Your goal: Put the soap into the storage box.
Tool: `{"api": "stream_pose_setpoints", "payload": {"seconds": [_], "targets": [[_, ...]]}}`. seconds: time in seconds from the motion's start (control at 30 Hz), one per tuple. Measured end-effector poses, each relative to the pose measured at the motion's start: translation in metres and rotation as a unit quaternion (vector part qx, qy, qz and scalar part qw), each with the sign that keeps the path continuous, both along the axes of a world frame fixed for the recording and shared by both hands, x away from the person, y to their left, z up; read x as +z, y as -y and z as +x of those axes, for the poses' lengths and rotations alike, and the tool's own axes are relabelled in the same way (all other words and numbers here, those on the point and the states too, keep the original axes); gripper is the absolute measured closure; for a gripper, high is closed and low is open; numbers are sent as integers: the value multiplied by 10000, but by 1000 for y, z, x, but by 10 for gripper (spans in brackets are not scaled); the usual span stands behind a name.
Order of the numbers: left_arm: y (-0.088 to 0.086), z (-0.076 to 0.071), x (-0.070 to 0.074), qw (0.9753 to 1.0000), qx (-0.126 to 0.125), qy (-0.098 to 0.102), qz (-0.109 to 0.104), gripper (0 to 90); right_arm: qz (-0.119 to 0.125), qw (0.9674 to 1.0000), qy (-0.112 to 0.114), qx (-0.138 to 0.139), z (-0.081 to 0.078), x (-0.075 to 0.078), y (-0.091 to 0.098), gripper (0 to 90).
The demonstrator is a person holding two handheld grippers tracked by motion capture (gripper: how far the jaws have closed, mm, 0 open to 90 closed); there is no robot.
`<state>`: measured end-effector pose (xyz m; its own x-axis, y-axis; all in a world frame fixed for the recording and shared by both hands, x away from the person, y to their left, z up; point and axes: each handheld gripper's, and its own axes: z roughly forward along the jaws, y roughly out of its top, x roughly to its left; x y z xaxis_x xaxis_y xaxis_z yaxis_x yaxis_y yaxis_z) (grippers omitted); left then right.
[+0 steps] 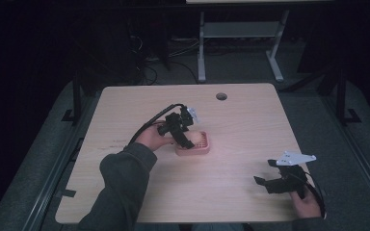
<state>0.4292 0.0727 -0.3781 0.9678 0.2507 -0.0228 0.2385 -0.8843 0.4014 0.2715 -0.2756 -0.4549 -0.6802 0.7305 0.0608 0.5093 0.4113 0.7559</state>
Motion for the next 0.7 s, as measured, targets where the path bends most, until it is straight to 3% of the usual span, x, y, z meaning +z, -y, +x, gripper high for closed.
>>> {"api": "stream_pose_setpoints", "payload": {"seconds": [0.7], "targets": [[10, 20, -25, 9998, 91, -132, -101, 324, 7, 10000, -13, 0, 1, -1, 1, 141]]}}
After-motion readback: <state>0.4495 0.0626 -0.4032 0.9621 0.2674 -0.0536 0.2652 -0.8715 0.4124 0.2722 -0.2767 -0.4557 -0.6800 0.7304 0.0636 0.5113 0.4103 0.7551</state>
